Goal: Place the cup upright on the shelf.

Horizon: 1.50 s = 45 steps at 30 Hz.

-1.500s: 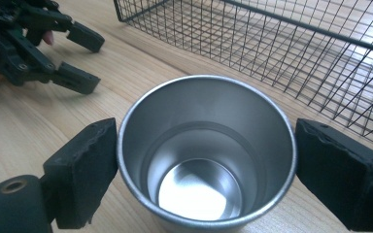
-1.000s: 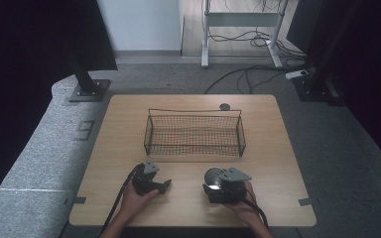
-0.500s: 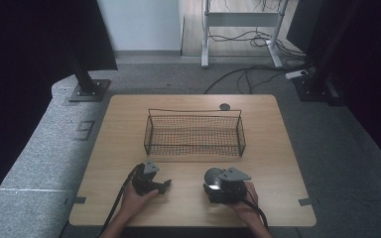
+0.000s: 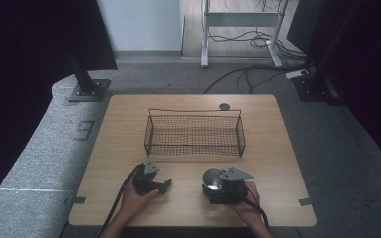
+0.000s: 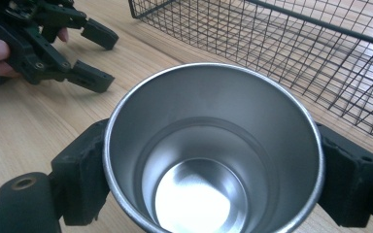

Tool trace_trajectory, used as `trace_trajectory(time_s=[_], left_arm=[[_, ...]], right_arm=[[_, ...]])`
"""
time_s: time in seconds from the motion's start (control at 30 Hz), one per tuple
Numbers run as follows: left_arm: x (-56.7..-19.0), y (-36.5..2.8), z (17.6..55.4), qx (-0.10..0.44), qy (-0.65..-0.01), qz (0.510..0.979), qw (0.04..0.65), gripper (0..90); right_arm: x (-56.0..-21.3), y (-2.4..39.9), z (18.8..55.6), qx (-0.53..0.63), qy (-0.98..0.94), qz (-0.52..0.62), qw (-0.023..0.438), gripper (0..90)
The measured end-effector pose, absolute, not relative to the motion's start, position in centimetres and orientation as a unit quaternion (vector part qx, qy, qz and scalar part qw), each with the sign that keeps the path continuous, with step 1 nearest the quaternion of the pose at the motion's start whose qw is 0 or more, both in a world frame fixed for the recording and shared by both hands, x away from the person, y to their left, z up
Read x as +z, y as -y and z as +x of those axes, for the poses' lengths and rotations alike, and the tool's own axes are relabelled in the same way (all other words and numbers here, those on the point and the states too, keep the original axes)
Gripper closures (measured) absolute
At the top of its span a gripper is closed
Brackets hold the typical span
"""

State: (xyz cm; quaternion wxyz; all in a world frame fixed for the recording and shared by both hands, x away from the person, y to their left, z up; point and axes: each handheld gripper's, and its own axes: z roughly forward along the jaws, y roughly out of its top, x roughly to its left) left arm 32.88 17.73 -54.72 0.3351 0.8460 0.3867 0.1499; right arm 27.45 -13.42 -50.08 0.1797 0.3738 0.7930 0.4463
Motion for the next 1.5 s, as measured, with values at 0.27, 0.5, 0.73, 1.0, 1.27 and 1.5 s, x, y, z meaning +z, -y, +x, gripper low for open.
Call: trace_trajectory(time_s=[0.27,0.5,0.73,1.0,1.27,1.5], left_arm=[[-54.7,-17.7,32.9,0.150,-0.387,0.846,0.335,13.9],[-54.7,-17.7,32.8,0.151,-0.388,0.845,0.335,14.4],[-54.7,-17.7,32.7,0.151,-0.387,0.845,0.336,14.5],[-54.7,-17.7,32.7,0.151,-0.387,0.846,0.335,14.5],[-54.7,-17.7,32.7,0.151,-0.387,0.845,0.335,14.5],[-54.7,-17.7,32.7,0.151,-0.387,0.845,0.335,14.5]], right_arm=[[-49.3,13.6,27.2,0.457,-0.788,0.371,0.182,13.9],[-48.4,14.3,27.1,0.468,-0.778,0.379,0.180,13.9],[-47.3,15.2,27.1,0.476,-0.767,0.388,0.185,14.0],[-45.7,16.0,27.2,0.481,-0.759,0.390,0.201,14.0],[-44.3,16.2,27.4,0.485,-0.757,0.381,0.214,13.9],[-43.2,16.0,27.7,0.489,-0.755,0.376,0.220,13.9]])
